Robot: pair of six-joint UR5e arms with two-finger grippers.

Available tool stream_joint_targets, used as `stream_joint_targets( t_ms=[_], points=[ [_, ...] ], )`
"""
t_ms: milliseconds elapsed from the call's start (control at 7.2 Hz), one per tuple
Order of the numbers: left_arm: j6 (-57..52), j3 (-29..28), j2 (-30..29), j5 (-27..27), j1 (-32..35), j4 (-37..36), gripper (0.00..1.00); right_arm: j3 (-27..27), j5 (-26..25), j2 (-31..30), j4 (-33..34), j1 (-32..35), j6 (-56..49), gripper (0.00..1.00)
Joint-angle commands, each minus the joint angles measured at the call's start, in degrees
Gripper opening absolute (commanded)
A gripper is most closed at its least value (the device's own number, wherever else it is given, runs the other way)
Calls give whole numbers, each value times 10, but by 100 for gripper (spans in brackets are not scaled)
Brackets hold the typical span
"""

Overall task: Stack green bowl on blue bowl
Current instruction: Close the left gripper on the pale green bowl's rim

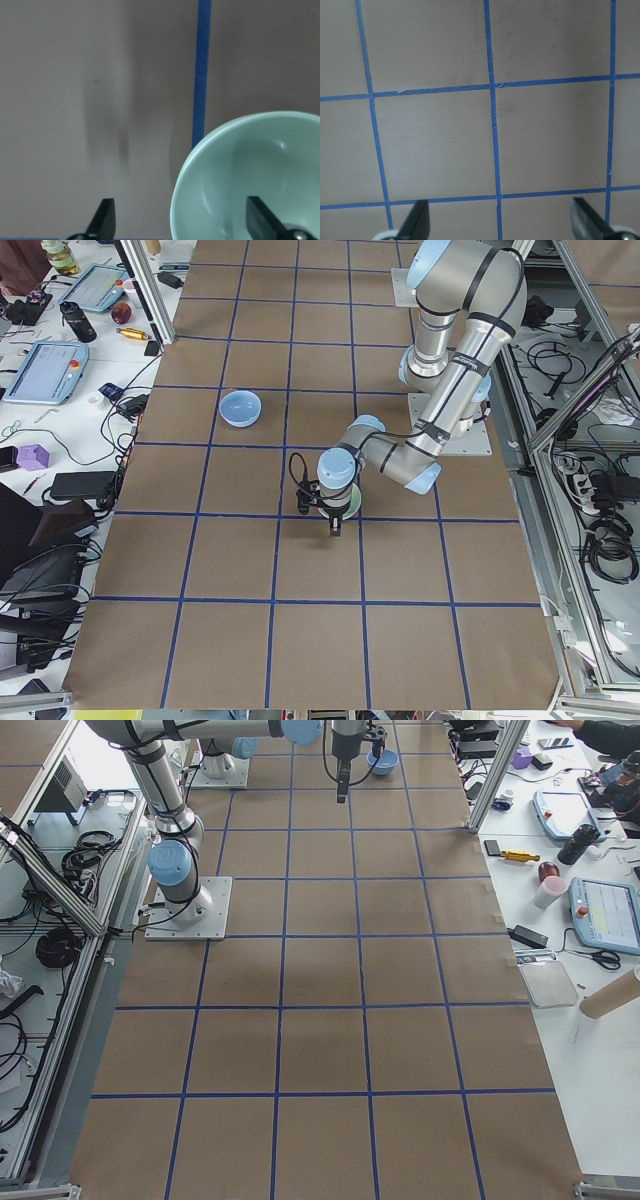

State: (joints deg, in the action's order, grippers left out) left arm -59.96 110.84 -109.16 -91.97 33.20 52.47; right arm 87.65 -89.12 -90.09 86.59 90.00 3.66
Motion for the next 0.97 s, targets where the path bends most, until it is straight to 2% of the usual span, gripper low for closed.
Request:
stream_joint_targets(
  t_ms=[0,278,417,556,833],
  points=[
    [-34,-5,-3,0,-6,4,0,0,0,0,0,0,-1,100],
    [-38,-9,-1,3,-9,11,0,0,0,0,0,0,-1,100],
    [-36,-32,5,24,-10,51,0,1,0,0,0,0,-1,100],
    [-25,-73,7,43,-3,122,0,0,0,0,0,0,0,100],
    [25,-113,6,67,46,148,0,1,0,0,0,0,-1,100]
  ],
)
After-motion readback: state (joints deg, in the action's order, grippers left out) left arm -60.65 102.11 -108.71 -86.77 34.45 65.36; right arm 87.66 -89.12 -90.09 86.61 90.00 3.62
